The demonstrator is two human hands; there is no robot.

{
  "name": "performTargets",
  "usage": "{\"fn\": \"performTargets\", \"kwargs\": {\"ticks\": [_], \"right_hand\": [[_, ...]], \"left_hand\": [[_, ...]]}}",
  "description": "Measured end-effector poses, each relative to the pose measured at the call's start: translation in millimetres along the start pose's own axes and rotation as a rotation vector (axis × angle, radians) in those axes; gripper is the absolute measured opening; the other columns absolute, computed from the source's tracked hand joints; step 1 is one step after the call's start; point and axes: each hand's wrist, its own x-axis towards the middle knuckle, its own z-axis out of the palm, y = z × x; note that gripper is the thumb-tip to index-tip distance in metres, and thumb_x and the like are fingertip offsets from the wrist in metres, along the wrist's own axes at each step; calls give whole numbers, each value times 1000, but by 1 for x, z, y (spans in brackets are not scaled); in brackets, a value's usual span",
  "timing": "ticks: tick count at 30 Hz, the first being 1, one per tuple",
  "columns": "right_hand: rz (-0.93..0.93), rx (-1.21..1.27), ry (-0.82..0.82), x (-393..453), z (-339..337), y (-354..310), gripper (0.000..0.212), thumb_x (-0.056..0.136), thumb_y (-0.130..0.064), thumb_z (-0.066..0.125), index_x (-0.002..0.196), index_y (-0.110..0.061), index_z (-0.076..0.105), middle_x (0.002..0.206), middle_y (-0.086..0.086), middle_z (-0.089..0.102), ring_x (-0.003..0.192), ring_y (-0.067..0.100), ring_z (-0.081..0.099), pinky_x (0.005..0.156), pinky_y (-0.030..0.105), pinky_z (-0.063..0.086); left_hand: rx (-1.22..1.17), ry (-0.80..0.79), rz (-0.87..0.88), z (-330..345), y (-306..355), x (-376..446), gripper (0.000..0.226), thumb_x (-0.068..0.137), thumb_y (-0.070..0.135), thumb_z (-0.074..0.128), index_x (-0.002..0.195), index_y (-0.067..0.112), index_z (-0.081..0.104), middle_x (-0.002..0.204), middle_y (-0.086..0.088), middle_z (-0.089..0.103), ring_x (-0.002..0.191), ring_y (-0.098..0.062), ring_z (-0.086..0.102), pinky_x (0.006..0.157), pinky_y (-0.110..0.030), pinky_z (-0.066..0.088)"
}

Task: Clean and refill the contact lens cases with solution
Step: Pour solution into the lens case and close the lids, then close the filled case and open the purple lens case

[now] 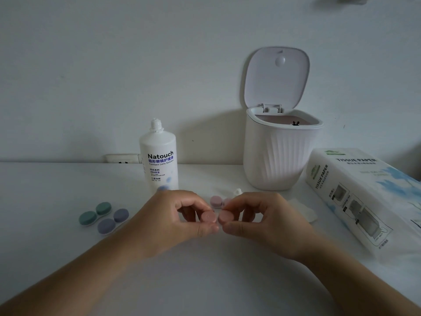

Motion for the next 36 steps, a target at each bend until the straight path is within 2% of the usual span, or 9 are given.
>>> {"fn": "performTargets", "kwargs": {"ticks": [2,5,8,12,18,26,29,32,36], "right_hand": [[-25,-47,21,1,0,3,14,77,-25,84,90,-26,77,82,-36,66,64,8,54,62,11,46],[-78,-180,41,3,2,8,19,73,-46,77,86,-31,75,80,-20,63,64,8,52,60,12,41],[-98,-280,77,6,5,14,26,70,-57,68,87,-37,71,82,-19,59,63,4,50,57,11,36],[-105,-349,129,9,8,21,21,74,-51,69,90,-38,68,87,-17,59,65,3,52,57,11,37],[-69,-374,145,13,10,31,22,75,-52,67,90,-35,71,73,-13,57,65,4,53,57,13,37],[-24,-423,193,13,14,33,29,77,-55,67,96,-34,74,71,-12,57,71,4,57,59,13,39],[-16,-418,199,12,15,32,39,70,-62,61,96,-36,73,73,-12,58,70,3,57,60,12,38],[-12,-400,214,11,16,32,40,69,-61,62,97,-34,72,76,-11,61,69,3,58,66,21,47],[-23,-402,249,11,17,32,29,77,-54,68,93,-31,71,76,-10,63,70,4,58,65,19,46]], "left_hand": [[56,-3,-2,2,-2,1,26,72,55,80,91,38,74,89,12,73,74,-16,64,71,-30,54],[126,-29,-18,4,-5,3,21,75,49,81,92,40,71,93,14,69,70,-18,58,64,-30,51],[197,-33,-38,5,-11,5,32,68,61,74,93,42,69,91,17,64,66,-10,55,59,-22,44],[226,-13,-58,9,-18,7,32,68,60,74,94,41,71,89,20,62,69,-5,59,61,-14,41],[310,23,-39,16,-21,9,41,69,68,58,93,37,72,84,13,60,73,-7,61,69,-35,54],[476,73,-42,15,-6,-2,49,79,70,47,96,30,69,82,11,57,71,-8,59,68,-36,53],[542,65,-54,4,-2,-16,33,86,59,61,106,34,69,88,15,61,75,-2,58,74,-30,52],[569,124,-109,-18,-6,-39,24,87,50,68,106,36,69,89,18,59,72,4,53,74,-26,49],[690,240,-202,-54,-12,-70,17,87,42,71,101,35,70,91,17,57,82,-4,58,75,-29,50]]}}
